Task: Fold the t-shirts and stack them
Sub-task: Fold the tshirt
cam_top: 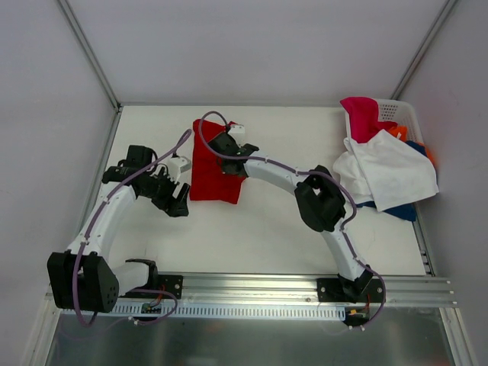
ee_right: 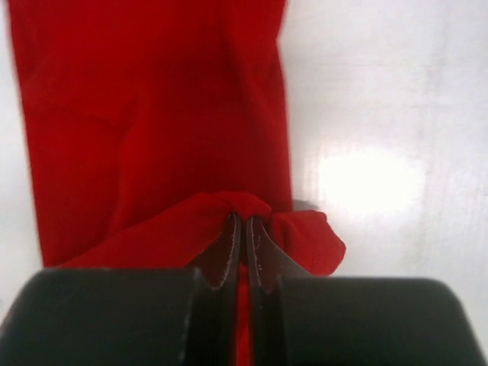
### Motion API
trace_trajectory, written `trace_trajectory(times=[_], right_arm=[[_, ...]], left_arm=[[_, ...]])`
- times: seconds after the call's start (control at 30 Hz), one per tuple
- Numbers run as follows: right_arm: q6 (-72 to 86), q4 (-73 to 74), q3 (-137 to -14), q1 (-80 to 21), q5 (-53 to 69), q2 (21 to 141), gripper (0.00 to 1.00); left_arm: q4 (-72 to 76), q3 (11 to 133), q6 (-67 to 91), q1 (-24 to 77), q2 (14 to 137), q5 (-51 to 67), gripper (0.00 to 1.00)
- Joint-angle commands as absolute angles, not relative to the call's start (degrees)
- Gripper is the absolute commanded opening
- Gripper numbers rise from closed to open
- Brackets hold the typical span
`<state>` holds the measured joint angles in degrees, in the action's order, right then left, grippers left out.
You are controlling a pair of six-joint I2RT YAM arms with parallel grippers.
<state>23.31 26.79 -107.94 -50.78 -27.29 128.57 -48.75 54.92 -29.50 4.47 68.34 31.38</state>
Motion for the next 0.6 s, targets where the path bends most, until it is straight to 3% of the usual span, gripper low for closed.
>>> trace_trajectory(times=[0.0,0.13,0.2,0.23,0.27,0.57], right_arm=[[24.43,27.25,-107.05,-48.7,-32.6,127.79,0.01],[25.14,26.63,-106.79,-47.29,-32.52,128.32,0.01],[24.79,25.93,-106.61,-46.76,-32.08,128.23,0.42],[24.79,25.32,-106.35,-46.67,-31.99,128.06,0.85],[24.61,25.05,-106.17,-46.67,-31.91,127.88,0.99],[21.19,25.66,-101.43,-48.16,-34.17,119.72,1.0]], left_arm=[[-49.31,52.91,-31.9,2.73,64.34,33.66,0.76],[-49.31,50.8,-31.9,2.11,61.79,33.75,0.77],[-49.39,50.63,-31.29,2.02,61.44,33.66,0.77],[-49.39,50.71,-30.94,2.02,61.17,33.66,0.77],[-49.48,50.8,-30.42,2.02,61.17,33.84,0.77],[-50.01,53.61,-27.95,2.02,58.36,33.66,0.77]])
